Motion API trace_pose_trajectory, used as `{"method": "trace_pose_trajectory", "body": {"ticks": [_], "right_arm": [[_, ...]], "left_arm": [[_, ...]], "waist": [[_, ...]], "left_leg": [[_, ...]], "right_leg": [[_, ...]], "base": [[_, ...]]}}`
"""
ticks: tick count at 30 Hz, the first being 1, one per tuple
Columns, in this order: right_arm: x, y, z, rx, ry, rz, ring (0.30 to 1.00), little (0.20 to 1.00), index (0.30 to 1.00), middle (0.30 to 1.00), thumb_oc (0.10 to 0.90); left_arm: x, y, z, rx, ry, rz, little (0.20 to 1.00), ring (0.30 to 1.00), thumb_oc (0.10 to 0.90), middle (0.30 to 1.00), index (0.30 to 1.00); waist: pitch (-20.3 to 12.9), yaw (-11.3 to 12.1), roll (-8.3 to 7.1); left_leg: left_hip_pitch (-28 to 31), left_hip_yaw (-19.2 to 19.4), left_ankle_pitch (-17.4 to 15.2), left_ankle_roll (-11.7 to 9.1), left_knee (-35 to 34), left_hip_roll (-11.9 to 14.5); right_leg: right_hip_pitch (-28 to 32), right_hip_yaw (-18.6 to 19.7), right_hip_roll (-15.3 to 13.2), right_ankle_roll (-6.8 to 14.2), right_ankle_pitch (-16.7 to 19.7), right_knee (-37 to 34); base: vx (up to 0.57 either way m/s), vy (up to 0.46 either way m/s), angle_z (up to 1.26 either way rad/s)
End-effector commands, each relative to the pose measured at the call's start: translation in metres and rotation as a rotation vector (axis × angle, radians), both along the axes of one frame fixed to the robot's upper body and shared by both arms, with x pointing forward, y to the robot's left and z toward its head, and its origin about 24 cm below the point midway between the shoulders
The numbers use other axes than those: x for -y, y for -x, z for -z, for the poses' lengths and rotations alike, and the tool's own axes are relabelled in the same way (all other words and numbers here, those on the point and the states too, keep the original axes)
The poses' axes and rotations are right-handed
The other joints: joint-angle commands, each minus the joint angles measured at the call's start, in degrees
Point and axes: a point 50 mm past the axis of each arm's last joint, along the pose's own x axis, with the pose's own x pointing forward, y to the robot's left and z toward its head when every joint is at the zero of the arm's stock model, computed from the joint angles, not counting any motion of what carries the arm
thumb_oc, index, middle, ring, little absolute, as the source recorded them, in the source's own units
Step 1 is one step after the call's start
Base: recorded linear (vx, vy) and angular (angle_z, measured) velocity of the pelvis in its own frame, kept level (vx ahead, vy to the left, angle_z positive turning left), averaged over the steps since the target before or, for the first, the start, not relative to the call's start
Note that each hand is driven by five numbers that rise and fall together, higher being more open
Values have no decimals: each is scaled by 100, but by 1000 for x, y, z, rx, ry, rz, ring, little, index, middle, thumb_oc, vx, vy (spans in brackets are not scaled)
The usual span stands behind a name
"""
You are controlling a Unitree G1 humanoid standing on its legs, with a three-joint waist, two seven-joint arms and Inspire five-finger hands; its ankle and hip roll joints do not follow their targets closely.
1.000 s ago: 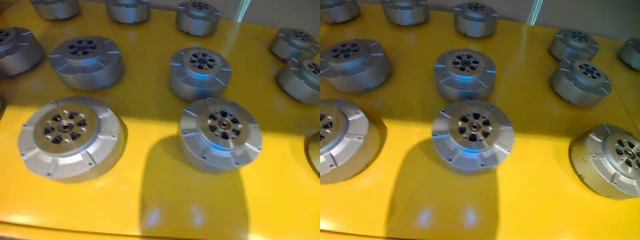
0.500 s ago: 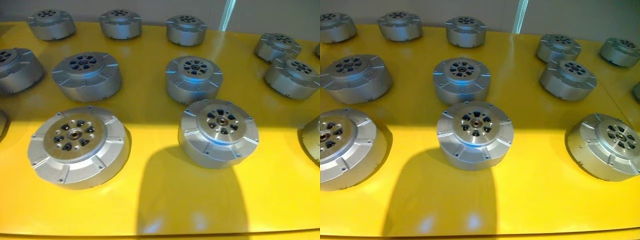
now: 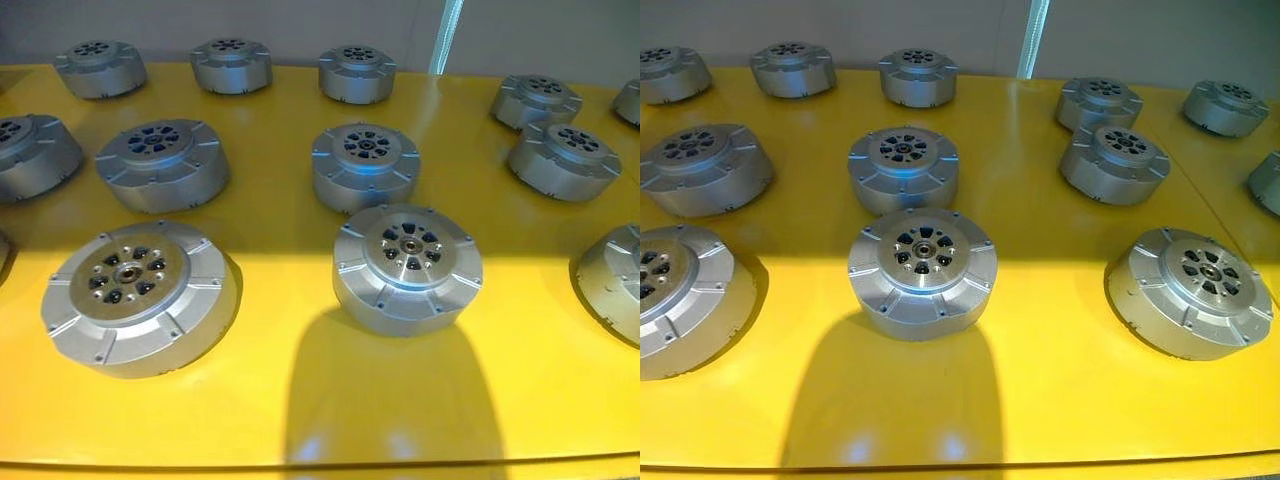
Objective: Move parts from the plastic box to the shelf.
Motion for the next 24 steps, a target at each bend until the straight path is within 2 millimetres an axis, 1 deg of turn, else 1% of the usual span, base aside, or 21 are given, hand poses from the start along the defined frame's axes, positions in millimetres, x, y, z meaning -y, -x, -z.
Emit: {"method": "trace_pose_trajectory", "body": {"ticks": [1,2,4,5,6,7,8,10,11,12,13,14,15,16,17,18,19,21,22,23,24], "right_arm": [[-1,-19,-58,281,-117,22,300,300,300,300,400],[6,-17,-56,284,-107,51,300,300,300,300,400],[9,-16,-55,283,-102,55,300,300,300,300,400],[11,-16,-54,282,-97,56,300,300,300,300,400],[12,-16,-53,280,-96,57,300,300,300,300,400],[12,-16,-53,279,-95,59,300,300,300,300,400],[13,-17,-51,279,-90,63,300,300,300,300,400],[13,-20,-48,284,-83,79,300,300,300,300,400],[14,-23,-47,288,-76,85,300,300,300,300,400],[14,-24,-49,290,-75,79,300,300,300,300,400],[15,-26,-54,304,-66,62,300,300,300,300,400],[15,-26,-56,308,-65,55,300,300,300,300,400],[12,-27,-57,316,-67,47,300,300,300,300,400],[11,-28,-59,317,-69,43,300,300,300,300,400],[11,-28,-59,317,-69,43,300,300,300,300,400],[11,-29,-60,316,-73,52,300,300,300,300,400],[11,-29,-60,315,-75,60,300,300,300,300,400],[12,-29,-58,310,-92,89,300,300,300,300,400],[13,-30,-57,290,-105,110,300,300,300,300,400],[14,-29,-55,271,-119,113,300,300,300,300,400],[14,-28,-54,267,-120,108,300,300,300,300,400]], "left_arm": [[3,-22,-42,266,43,-2,1000,1000,900,1000,1000],[7,-24,-43,283,30,47,1000,1000,900,1000,1000],[8,-25,-44,289,24,57,1000,1000,900,1000,1000],[10,-26,-46,291,30,55,1000,1000,900,1000,1000],[11,-27,-47,292,31,49,1000,1000,900,1000,1000],[12,-28,-47,293,30,45,1000,1000,900,1000,1000],[13,-28,-46,292,31,40,1000,1000,900,1000,1000],[15,-30,-45,294,42,53,1000,1000,900,1000,1000],[18,-29,-44,302,51,82,1000,1000,900,1000,1000],[18,-29,-44,308,52,82,1000,1000,900,1000,1000],[19,-28,-46,326,53,63,1000,1000,900,1000,1000],[20,-29,-48,330,62,52,1000,1000,900,1000,1000],[20,-30,-49,335,71,30,1000,1000,900,1000,1000],[19,-31,-50,336,65,20,1000,1000,900,1000,1000],[19,-31,-50,336,65,20,1000,1000,900,1000,1000],[17,-31,-51,336,59,19,1000,1000,900,1000,1000],[16,-32,-51,336,56,23,1000,1000,900,1000,1000],[14,-33,-53,335,51,45,1000,1000,900,1000,1000],[11,-32,-54,332,39,57,1000,1000,900,1000,1000],[10,-32,-54,324,32,53,1000,1000,900,1000,1000],[9,-31,-53,321,31,47,1000,1000,900,1000,1000]], "waist": [[3,72,132],[63,-54,189],[60,-162,186],[38,-253,160],[27,-315,138],[18,-341,133],[-16,-392,137],[-98,-485,203],[-166,-519,250],[-193,-526,272],[-243,-542,325],[-243,-534,334],[-235,-517,338],[-224,-529,337],[-223,-522,338],[-199,-551,335],[-185,-568,325],[-111,-587,243],[-20,-572,160],[57,-513,112],[76,-483,93]], "left_leg": [[-26,-78,-247,-143,-40,8],[-10,473,-166,-193,-10,129],[97,772,-266,-152,113,180],[199,952,-459,-88,315,201],[325,1026,-602,-48,413,214],[382,1046,-635,-38,459,231],[511,1060,-610,-50,546,304],[786,1046,-327,-185,594,550],[928,932,-129,-303,838,703],[972,846,-68,-347,999,719],[1009,611,28,-424,1515,679],[968,456,39,-437,1820,593],[868,243,-62,-396,1943,405],[909,209,-288,-350,1812,300],[914,219,-290,-345,1809,298],[1029,268,-559,-267,1566,226],[1112,337,-726,-216,1382,197],[1284,435,-1210,-53,889,128],[1442,511,-1569,63,540,-2],[1492,640,-1571,123,392,-97],[1491,730,-1549,131,348,-134]], "right_leg": [[129,-406,329,-136,-548,519],[123,-623,238,-119,-557,522],[68,-742,143,-107,-517,546],[-6,-808,45,-108,-472,589],[-40,-848,-16,-108,-447,637],[-61,-863,-35,-114,-431,659],[-116,-885,-48,-141,-404,705],[-184,-905,-19,-195,-379,747],[-215,-839,-3,-230,-331,692],[-231,-782,6,-245,-310,653],[-264,-615,28,-277,-238,521],[-285,-532,33,-286,-185,456],[-388,-343,22,-238,-59,380],[-497,-258,-8,-163,57,353],[-497,-250,-9,-159,61,352],[-659,-208,-57,-48,226,332],[-741,-197,-100,26,337,300],[-965,-174,-248,251,705,166],[-1154,-325,-373,463,964,30],[-1309,-584,-447,585,976,-7],[-1321,-763,-456,612,973,-7]], "base": [[-471,-128,46],[-392,-35,56],[-233,20,68],[-226,67,69],[-216,75,48],[-208,80,36],[-225,108,38],[-287,182,40],[-289,209,26],[-427,323,20],[-379,277,5],[-556,393,-28],[-473,320,-54],[-366,259,-89],[-329,214,-73],[-300,187,-51],[-431,253,-20],[-425,227,1],[-537,270,4],[-471,231,-7],[-385,170,-17]]}}
